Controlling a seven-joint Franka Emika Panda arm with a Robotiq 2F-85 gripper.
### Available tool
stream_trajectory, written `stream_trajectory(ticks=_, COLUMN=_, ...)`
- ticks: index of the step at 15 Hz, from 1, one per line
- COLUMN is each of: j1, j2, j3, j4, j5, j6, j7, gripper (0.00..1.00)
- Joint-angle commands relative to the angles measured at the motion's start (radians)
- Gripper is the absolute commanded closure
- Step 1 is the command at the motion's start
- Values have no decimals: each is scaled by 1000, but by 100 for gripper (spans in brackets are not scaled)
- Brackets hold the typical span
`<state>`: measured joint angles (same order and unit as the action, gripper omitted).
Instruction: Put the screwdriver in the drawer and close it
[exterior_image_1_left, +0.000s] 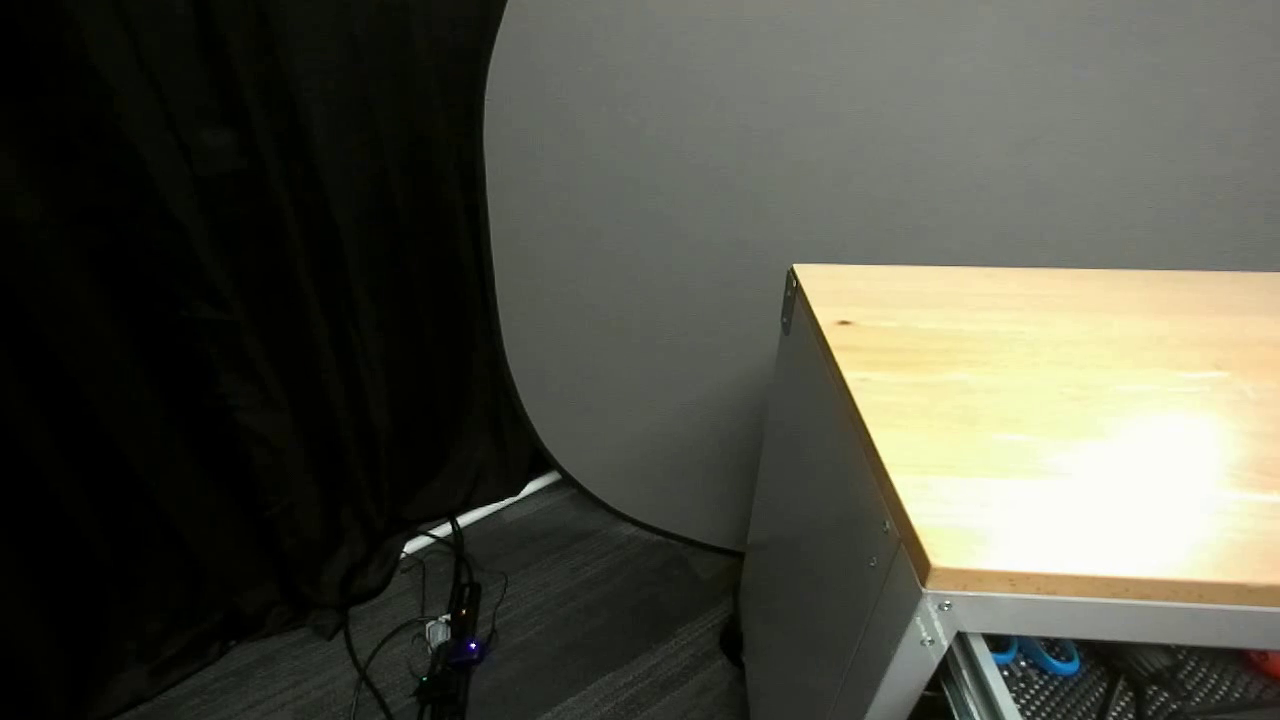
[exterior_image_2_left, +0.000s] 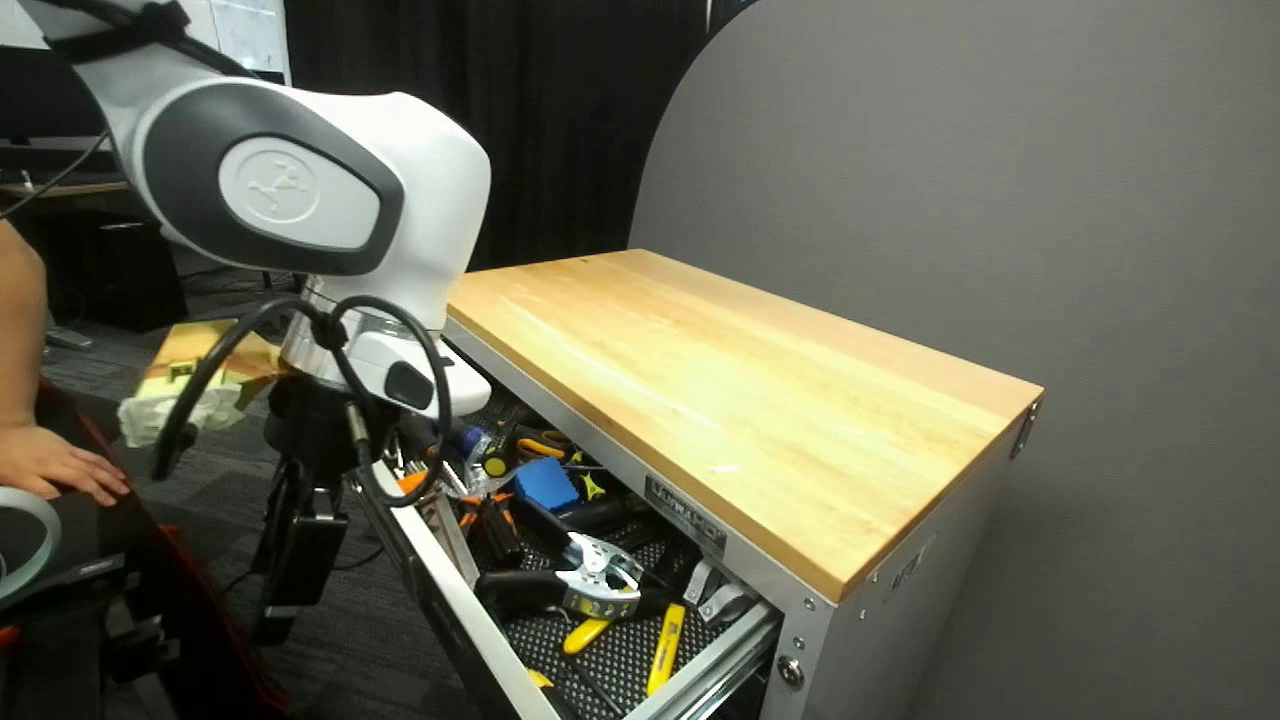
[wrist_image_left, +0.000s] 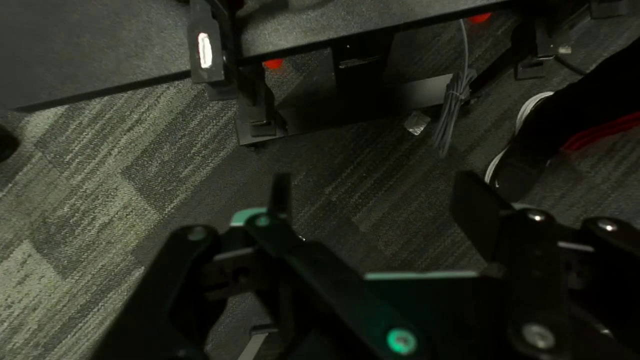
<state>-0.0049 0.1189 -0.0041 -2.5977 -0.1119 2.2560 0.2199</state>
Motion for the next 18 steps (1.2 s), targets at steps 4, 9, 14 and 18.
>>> stream_trajectory(ticks=4, j1=57, j2=123, j3=21, j4=101, j5=-14, j6=53, j7=-1, gripper=73)
stream_trajectory(ticks=9, j1=87, j2=187, j3=20, j4=153, j5=-21, j6=69, j7=2, gripper=100)
stream_trajectory(ticks=14, j1=111, j2=246, j3=20, j4=202, j5=-31, j6=78, j7=7, gripper=100)
stream_trajectory(ticks=18, j1=138, j2=289, j3=19, j4=238, j5=-57, j6=85, j7=13, gripper=100)
